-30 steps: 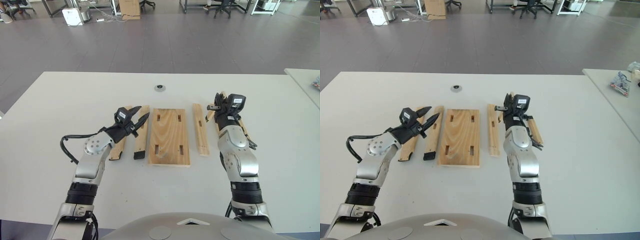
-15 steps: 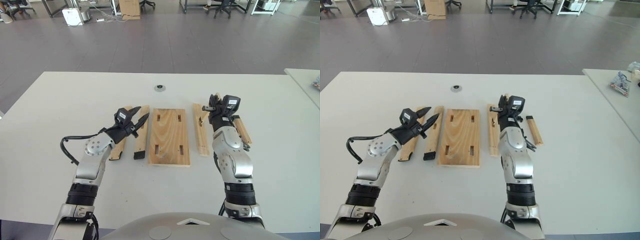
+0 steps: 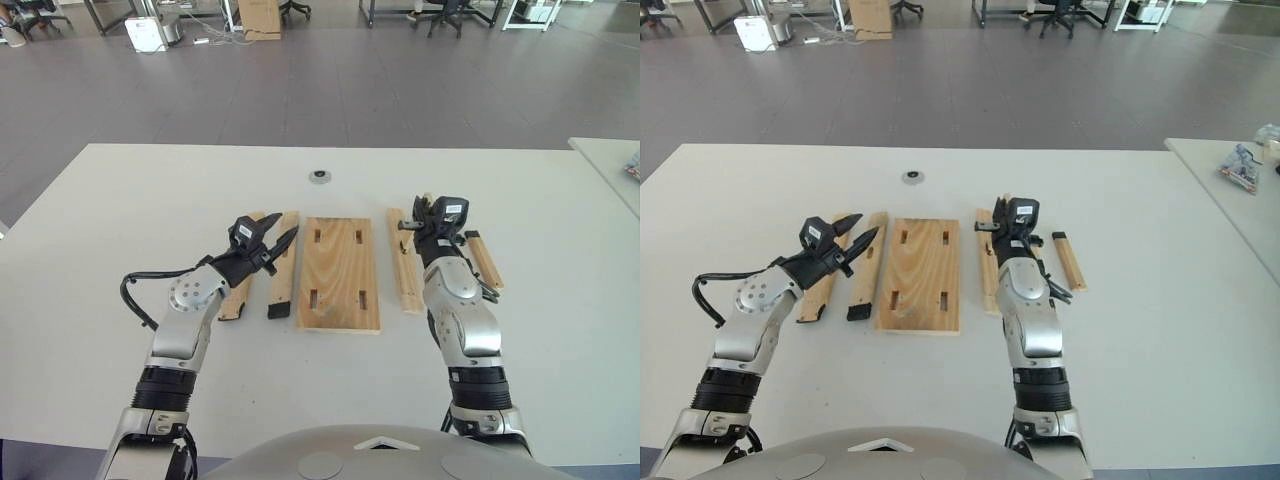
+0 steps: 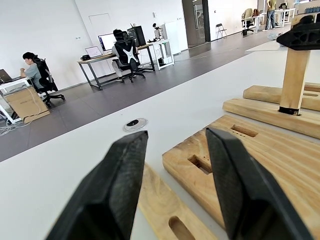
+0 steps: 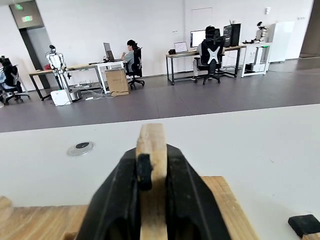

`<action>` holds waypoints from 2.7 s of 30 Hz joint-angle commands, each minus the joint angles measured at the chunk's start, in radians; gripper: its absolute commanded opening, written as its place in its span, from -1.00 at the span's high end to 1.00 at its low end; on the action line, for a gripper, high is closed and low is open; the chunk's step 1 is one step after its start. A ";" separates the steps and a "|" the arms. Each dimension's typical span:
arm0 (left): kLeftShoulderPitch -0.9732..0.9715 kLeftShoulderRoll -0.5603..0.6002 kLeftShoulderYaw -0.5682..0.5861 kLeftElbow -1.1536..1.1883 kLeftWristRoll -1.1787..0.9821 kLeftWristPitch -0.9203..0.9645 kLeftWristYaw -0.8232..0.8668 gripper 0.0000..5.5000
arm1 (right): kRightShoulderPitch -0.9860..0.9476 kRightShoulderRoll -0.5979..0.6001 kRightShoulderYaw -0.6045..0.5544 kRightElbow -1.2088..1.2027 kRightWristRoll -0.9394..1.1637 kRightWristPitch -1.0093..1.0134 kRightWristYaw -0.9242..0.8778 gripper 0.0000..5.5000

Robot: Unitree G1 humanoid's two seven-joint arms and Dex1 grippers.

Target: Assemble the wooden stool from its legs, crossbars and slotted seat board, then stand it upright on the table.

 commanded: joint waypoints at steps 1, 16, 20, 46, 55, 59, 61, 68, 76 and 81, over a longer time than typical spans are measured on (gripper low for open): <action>0.002 0.001 -0.002 -0.010 0.013 -0.015 0.001 0.23 | 0.068 -0.021 0.012 0.083 -0.013 -0.019 0.048 0.85; 0.006 0.008 0.005 -0.013 0.011 -0.034 -0.002 0.23 | 0.130 -0.073 0.021 0.220 -0.032 -0.155 0.171 0.85; 0.015 0.008 0.005 -0.018 0.013 -0.039 0.003 0.23 | 0.129 -0.072 0.008 0.214 -0.017 -0.133 0.168 0.69; 0.121 -0.042 -0.021 -0.123 0.014 0.046 0.072 0.23 | 0.145 -0.192 -0.092 -0.164 0.093 0.750 0.190 0.24; -0.136 0.072 0.200 -0.192 -0.570 0.507 -0.128 0.23 | -0.152 -0.198 -0.311 -0.290 0.513 0.729 0.455 0.24; -0.318 0.097 0.276 -0.171 -0.963 0.811 -0.126 0.10 | -0.256 -0.213 -0.392 -0.341 0.836 0.833 0.517 0.24; -0.377 0.104 0.311 -0.137 -1.096 0.896 -0.092 -0.02 | -0.268 -0.243 -0.410 -0.340 0.939 0.862 0.520 0.24; -0.464 0.127 0.356 -0.092 -1.275 0.994 -0.020 -0.39 | -0.233 -0.316 -0.367 -0.345 1.232 0.899 0.496 0.24; -0.465 0.125 0.366 -0.089 -1.348 1.033 -0.007 -0.39 | -0.154 -0.401 -0.236 -0.364 1.313 0.879 0.502 0.24; -0.407 0.163 0.359 -0.114 -1.372 1.081 -0.058 -0.14 | -0.146 -0.448 -0.215 -0.343 1.357 0.852 0.501 0.24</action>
